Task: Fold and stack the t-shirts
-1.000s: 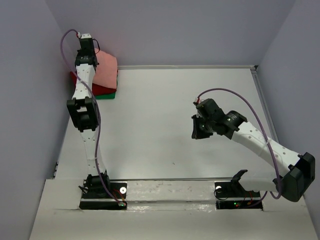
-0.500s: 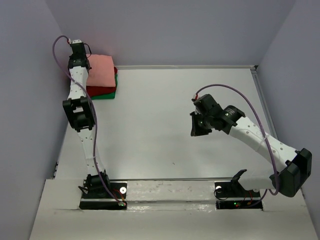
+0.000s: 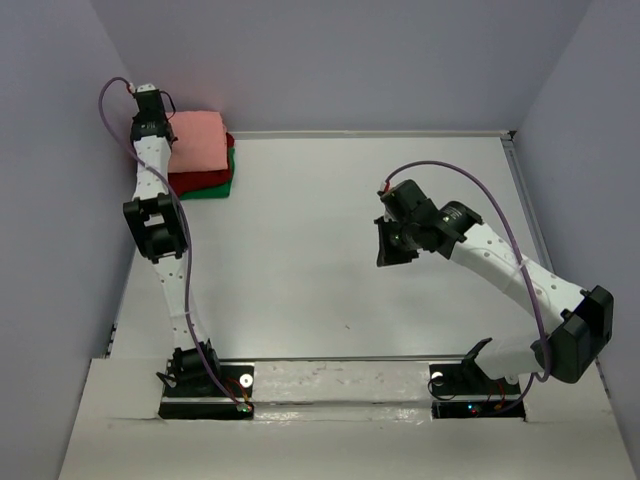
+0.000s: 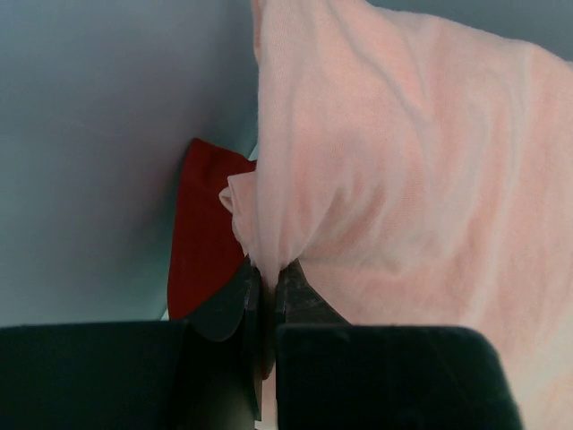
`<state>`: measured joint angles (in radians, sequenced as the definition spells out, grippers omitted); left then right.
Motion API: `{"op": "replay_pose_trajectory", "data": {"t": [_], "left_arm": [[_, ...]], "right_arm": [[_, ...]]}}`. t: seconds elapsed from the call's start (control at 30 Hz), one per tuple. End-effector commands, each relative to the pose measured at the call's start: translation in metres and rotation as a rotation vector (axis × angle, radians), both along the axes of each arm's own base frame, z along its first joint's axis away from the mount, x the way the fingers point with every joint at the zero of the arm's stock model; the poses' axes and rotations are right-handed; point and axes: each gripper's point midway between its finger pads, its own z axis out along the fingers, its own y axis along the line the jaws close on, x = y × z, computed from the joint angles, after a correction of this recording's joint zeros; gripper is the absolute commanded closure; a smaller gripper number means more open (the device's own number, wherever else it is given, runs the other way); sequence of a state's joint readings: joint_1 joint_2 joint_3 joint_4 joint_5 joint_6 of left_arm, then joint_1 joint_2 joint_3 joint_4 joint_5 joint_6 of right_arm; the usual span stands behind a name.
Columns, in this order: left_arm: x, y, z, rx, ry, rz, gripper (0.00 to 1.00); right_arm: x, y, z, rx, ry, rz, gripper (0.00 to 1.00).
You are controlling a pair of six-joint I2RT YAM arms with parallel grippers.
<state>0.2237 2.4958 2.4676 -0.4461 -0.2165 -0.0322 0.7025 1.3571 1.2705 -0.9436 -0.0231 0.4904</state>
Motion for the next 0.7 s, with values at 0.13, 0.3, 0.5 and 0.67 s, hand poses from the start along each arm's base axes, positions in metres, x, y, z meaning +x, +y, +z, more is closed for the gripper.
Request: {"op": "replay_pose_trajectory", "data": {"t": [0.13,0.3,0.5,0.67], "left_arm": [[0.008,0.027,0.007,0.015,-0.069,0.066,0.99],[0.008,0.028,0.003,0.004,-0.075,0.087,0.65],[0.002,0.031,0.033,0.010,-0.145,0.137,0.32],[-0.011,0.032,0.081,0.080,-0.198,0.194,0.23]], "right_arm": [[-0.001,0.004,0.017,0.018,-0.012,0.007,1.00],[-0.004,0.003,0.018,0.022,-0.006,0.006,1.00],[-0.009,0.004,0.007,0.030,0.020,0.009,1.00],[-0.010,0.006,0.001,0.036,0.030,0.017,1.00]]}}
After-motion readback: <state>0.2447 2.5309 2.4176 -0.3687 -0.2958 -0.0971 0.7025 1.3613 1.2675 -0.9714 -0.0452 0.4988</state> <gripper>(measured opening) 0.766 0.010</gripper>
